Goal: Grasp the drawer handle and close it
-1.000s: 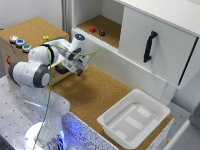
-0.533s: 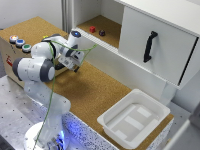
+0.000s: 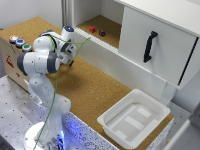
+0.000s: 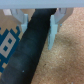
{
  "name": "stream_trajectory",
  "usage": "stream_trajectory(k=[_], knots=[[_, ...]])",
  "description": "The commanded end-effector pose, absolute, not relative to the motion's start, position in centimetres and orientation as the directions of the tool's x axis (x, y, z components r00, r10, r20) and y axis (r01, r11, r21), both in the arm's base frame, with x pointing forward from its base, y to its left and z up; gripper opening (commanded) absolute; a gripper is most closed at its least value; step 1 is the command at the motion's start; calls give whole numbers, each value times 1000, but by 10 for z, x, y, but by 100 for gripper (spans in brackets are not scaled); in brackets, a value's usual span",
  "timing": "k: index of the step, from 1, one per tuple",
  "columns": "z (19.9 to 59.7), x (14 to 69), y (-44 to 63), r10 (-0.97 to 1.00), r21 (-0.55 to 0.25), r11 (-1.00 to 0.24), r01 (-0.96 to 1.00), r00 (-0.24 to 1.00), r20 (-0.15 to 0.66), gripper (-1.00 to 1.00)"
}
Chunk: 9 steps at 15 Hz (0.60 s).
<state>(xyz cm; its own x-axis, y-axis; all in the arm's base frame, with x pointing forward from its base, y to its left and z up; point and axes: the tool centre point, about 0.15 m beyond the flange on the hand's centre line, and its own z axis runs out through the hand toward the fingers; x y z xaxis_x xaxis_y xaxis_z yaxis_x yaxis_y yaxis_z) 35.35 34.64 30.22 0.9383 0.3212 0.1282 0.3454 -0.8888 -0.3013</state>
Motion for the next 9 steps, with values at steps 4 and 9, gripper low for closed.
stream_trajectory(k=[4,9], knots=[[394,351,297,176,-231,-938,257,930,322,100],[419,349,274,157,-207,-947,245,916,368,100]])
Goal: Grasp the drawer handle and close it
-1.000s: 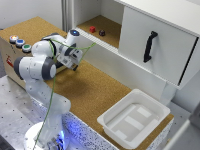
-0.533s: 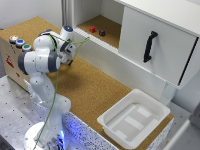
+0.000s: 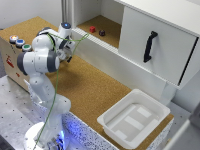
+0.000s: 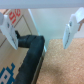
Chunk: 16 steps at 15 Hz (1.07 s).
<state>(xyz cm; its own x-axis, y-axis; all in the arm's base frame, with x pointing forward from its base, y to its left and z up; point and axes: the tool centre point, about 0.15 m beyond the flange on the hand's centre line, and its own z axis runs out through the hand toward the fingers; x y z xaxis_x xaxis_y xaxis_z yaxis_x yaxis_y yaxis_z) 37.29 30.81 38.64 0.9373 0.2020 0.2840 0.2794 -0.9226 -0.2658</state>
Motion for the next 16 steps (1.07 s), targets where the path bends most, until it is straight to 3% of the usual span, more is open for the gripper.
stream_trajectory(k=[1,8,13,16], knots=[[422,349,271,164,-194,-949,249,915,370,100],[445,345,254,226,-124,-949,288,902,367,100],[480,313,308,575,68,-815,575,791,209,100],[508,283,340,698,109,-716,690,702,138,100]])
